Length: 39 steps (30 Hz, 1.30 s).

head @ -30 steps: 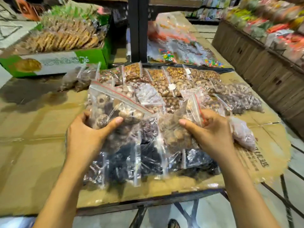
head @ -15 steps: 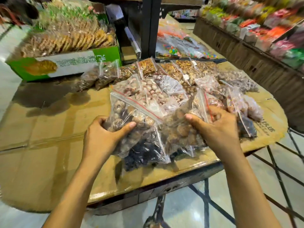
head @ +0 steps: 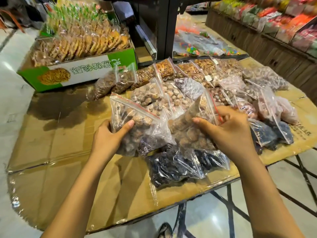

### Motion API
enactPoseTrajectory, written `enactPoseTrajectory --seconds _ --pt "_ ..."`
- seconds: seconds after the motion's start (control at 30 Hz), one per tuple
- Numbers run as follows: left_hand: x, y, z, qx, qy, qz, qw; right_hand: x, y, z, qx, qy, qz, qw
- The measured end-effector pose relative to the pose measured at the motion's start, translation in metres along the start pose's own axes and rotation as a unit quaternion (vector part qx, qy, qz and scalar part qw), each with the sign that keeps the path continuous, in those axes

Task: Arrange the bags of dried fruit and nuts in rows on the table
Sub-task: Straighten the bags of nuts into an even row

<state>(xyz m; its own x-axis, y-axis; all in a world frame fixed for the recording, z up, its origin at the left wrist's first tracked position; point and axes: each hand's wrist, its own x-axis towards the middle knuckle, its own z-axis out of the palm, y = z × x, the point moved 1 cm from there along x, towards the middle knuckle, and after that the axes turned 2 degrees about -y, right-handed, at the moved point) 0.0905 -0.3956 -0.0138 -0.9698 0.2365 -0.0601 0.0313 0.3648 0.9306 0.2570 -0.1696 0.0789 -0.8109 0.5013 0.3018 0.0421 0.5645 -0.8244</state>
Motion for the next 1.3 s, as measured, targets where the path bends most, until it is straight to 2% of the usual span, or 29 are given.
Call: enactPoseTrajectory --seconds 0.13,0.3,0.4,0.5,0.63,0.7,0.77,0.87,0.97,1.1,1.23,1.3 --pt "0.038 -0.009 -0.002 -0.011 -0.027 0.0 1.0 0.001 -0.007 0.012 -0.02 0.018 0.0 1.0" --pt "0.095 -0.014 -0.006 0.029 -0.083 0.033 0.996 0.0 -0.02 0.034 -0.054 0.009 0.035 0.998" --pt "0.134 -0.019 -0.01 0.058 -0.129 0.058 0.988 0.004 -0.026 0.058 -0.076 0.073 0.081 0.991" --pt "0.172 -0.026 -0.014 0.062 -0.173 0.079 0.98 0.006 -0.035 0.086 -0.029 0.135 0.119 0.983" --pt "0.231 -0.032 -0.02 0.137 -0.269 0.124 0.945 0.009 -0.048 0.142 -0.027 0.172 0.159 0.972" --pt "0.252 -0.034 -0.016 0.152 -0.317 0.144 0.925 0.01 -0.054 0.167 -0.014 0.154 0.197 0.968" --pt "0.268 -0.036 -0.006 0.131 -0.344 0.13 0.92 0.012 -0.058 0.191 -0.003 0.138 0.231 0.963" --pt "0.288 -0.049 0.02 0.135 -0.329 0.11 0.928 0.016 -0.051 0.217 -0.01 0.11 0.259 0.96" --pt "0.3 -0.063 0.035 0.165 -0.329 0.113 0.923 0.028 -0.042 0.232 -0.088 0.039 0.274 0.957" --pt "0.31 -0.076 0.036 0.156 -0.297 0.1 0.937 0.062 -0.042 0.246 -0.121 -0.054 0.238 0.962" --pt "0.308 -0.075 0.037 0.169 -0.268 0.139 0.938 0.105 -0.008 0.252 -0.103 -0.067 0.244 0.962" --pt "0.31 -0.078 0.039 0.174 -0.245 0.151 0.942 0.12 0.015 0.254 -0.149 -0.084 0.257 0.951"
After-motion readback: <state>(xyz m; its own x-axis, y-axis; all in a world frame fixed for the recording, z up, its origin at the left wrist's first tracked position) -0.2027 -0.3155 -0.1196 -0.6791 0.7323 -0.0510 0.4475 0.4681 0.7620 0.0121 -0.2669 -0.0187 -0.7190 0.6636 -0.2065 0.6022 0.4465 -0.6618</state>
